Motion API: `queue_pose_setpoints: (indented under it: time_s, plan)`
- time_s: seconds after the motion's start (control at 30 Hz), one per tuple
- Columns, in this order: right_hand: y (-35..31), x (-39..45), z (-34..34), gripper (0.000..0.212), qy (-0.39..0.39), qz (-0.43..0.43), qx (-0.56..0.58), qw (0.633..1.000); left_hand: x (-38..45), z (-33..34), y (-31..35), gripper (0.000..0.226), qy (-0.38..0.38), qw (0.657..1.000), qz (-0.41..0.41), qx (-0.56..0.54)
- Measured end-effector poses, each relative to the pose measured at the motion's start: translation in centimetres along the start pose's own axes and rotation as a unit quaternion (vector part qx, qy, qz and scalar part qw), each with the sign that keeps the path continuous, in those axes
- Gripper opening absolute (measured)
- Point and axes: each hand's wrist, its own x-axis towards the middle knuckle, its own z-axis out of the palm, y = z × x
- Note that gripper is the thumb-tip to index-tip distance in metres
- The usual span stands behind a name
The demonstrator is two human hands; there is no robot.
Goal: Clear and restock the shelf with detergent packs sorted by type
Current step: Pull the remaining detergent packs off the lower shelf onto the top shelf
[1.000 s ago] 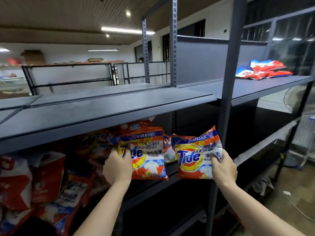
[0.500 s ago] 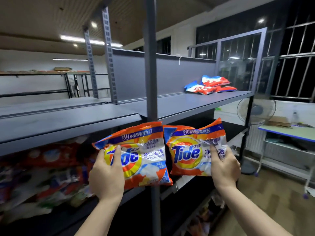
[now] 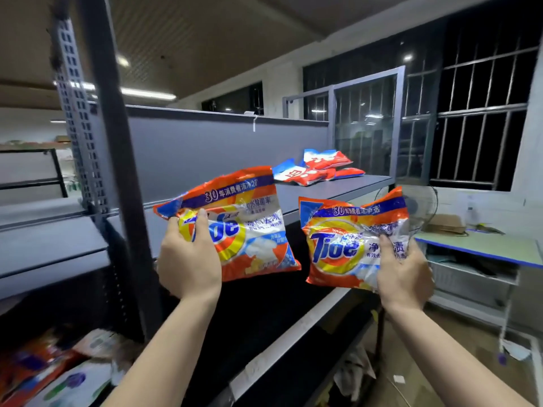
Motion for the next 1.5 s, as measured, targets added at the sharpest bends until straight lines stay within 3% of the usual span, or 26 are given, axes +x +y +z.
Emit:
queue_pose_setpoints:
  time_s: [0.5,0.77,0.87,1.0,1.13,1.2,1.27,1.33,1.43,1.5]
  plan:
    - [-0.2,20.0,13.6,0.036,-0.001,-0.063,0.081,0.995,8.0,19.6,1.8,0.035,0.092,0.996,0.007,-0.015]
    - [-0.2,26.4,24.7,0.024,-0.110,-0.053,0.091,0.988,9.8,25.0,0.5,0.036,0.101,0.994,0.032,0.037]
    - [0.0,28.1,30.0,0.034,-0.159,-0.052,0.109,0.980,10.1,26.6,-0.2,0.037,0.127,0.989,0.041,0.055]
    - [-0.1,30.4,37.0,0.030,-0.245,-0.041,0.143,0.958,10.5,29.4,-1.1,0.042,0.168,0.982,0.031,0.080]
    - [-0.6,32.6,43.8,0.034,-0.360,-0.022,0.165,0.918,11.0,32.6,-1.4,0.041,0.207,0.972,0.022,0.109]
    - [-0.6,33.6,46.4,0.052,-0.429,-0.028,0.145,0.891,11.2,34.1,-1.2,0.039,0.220,0.968,0.016,0.123]
    - [-0.5,34.6,48.0,0.071,-0.478,-0.104,0.076,0.869,11.5,35.6,-0.9,0.037,0.227,0.964,0.002,0.135]
    - [0.0,35.5,48.5,0.072,-0.537,-0.214,0.017,0.815,11.8,37.3,-0.4,0.036,0.231,0.962,-0.017,0.142]
    - [1.0,36.3,48.1,0.057,-0.624,-0.335,-0.087,0.700,12.7,40.3,0.3,0.035,0.232,0.959,-0.042,0.157]
    - [1.6,37.1,47.8,0.053,-0.640,-0.366,-0.106,0.668,13.7,42.7,0.7,0.034,0.227,0.959,-0.054,0.164]
